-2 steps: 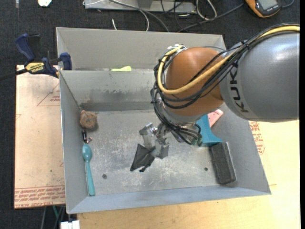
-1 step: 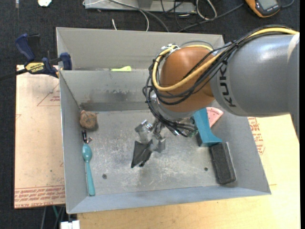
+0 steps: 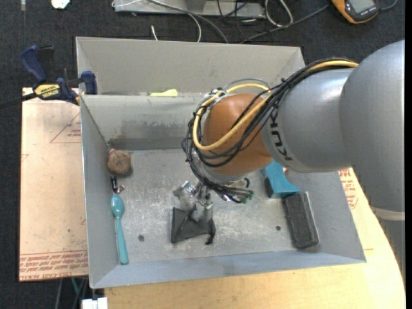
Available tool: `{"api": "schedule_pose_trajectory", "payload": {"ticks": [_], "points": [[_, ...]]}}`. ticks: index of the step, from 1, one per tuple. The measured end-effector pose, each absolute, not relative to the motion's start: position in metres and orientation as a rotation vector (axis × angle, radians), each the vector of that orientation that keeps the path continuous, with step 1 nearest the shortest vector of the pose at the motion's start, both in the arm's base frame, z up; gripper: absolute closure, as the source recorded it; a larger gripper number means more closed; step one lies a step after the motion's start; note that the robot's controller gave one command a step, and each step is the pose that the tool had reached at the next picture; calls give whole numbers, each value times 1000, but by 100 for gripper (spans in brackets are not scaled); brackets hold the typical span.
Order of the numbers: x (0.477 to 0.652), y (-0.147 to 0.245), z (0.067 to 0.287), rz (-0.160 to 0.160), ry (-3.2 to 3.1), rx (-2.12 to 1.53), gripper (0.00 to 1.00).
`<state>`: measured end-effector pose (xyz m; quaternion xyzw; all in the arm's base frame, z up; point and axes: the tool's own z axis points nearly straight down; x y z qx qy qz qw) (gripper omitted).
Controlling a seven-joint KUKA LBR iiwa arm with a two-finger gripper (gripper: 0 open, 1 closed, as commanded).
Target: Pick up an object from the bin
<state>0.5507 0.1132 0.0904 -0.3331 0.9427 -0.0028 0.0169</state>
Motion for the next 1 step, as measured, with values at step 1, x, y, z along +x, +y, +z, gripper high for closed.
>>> {"api": "schedule_pose_trajectory", "payload": {"ticks": [1], "points": [[544,119,119,-5,2943,-1041,100]]}}
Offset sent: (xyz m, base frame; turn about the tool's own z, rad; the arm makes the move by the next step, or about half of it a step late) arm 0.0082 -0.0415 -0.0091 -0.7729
